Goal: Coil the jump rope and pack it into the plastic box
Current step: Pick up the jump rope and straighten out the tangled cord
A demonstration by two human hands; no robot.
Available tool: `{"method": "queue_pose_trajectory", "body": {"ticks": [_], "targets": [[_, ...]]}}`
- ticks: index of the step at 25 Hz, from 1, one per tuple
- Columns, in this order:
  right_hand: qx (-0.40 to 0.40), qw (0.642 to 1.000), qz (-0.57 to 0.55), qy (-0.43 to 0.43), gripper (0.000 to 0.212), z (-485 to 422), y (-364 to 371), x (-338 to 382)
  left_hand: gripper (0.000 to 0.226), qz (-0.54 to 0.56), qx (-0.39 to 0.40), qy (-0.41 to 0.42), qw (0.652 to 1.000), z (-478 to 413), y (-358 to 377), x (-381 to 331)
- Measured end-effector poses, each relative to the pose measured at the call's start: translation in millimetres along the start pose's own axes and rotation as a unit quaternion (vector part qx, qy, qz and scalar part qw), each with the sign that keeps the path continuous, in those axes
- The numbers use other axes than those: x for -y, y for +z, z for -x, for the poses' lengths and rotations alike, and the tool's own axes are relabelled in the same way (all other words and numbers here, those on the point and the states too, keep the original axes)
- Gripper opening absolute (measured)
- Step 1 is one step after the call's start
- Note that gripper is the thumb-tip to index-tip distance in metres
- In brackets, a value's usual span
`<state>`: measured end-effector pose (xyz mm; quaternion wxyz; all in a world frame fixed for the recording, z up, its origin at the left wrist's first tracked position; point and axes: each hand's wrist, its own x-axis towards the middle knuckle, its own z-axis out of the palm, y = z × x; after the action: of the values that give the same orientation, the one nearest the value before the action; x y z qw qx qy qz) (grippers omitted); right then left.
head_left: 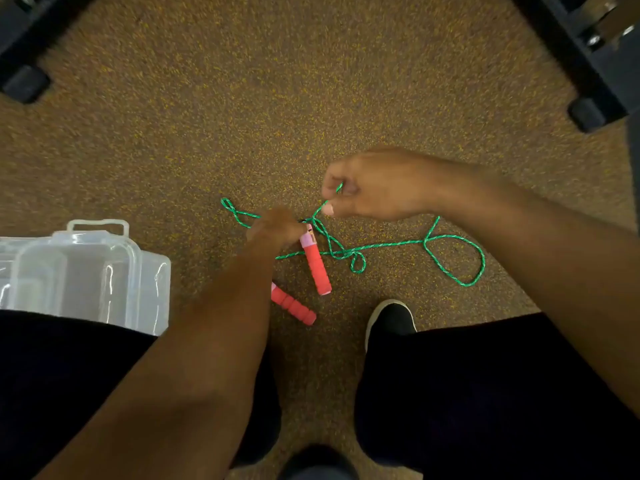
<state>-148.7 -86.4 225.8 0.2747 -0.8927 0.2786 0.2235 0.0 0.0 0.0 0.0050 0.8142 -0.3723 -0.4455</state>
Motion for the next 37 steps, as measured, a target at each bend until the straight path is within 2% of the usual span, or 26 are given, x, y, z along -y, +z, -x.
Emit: {"method": "queue_pose_trajectory", "body": {"ticks": [4,6,8,10,12,14,16,18,20,22,23,26,29,34,37], "targets": [[0.045,0.999,0.020,0.011,0.036,10,2,-2,0.065,0.067,0.001,-0.074,0.995,10,40,4],[0.063,0.998,0.007,0.020,0.038,14,3,-7,0.075,0.135,-0.007,-0.096,0.986,5,51,5],[0.066,0.997,0.002,0.031,0.036,18,-2,-9,0.066,0.192,0.005,-0.090,0.977,0,48,5],[0.060,0.998,-0.002,0.036,0.031,23,-11,-9,0.037,0.280,0.057,-0.038,0.958,15,27,-12],[0.033,0.999,0.002,0.044,0.028,27,-23,-9,0.026,0.332,0.109,0.030,0.936,43,-14,-42],[-0.016,0.997,0.009,0.071,0.031,31,-33,-13,0.021,0.329,0.160,0.106,0.924,70,-60,-74],[-0.085,0.991,0.013,0.105,0.040,38,-44,-19,0.006,0.286,0.187,0.170,0.924,105,-105,-105],[-0.150,0.983,-0.008,0.109,0.051,55,-61,-15,0.021,0.239,0.185,0.240,0.922,150,-153,-133],[-0.193,0.977,-0.064,0.065,0.041,74,-82,-6,0.026,0.216,0.171,0.306,0.911,194,-189,-154],[-0.225,0.954,-0.199,-0.006,0.014,96,-98,4,0.026,0.239,0.144,0.361,0.890,231,-216,-171],[-0.246,0.928,-0.278,-0.045,0.009,105,-102,8,0.027,0.269,0.137,0.378,0.875,243,-227,-178],[-0.292,0.843,-0.443,-0.092,0.016,125,-107,13,0.032,0.347,0.144,0.375,0.848,266,-240,-187],[-0.334,0.800,-0.482,-0.131,0.028,144,-118,17,0.029,0.346,0.145,0.384,0.844,287,-240,-192],[-0.371,0.791,-0.467,-0.137,0.033,150,-134,30,0.032,0.381,0.143,0.374,0.834,306,-241,-191],[-0.331,0.820,-0.446,-0.138,0.029,149,-141,35,0.034,0.390,0.116,0.376,0.833,304,-242,-177]]}}
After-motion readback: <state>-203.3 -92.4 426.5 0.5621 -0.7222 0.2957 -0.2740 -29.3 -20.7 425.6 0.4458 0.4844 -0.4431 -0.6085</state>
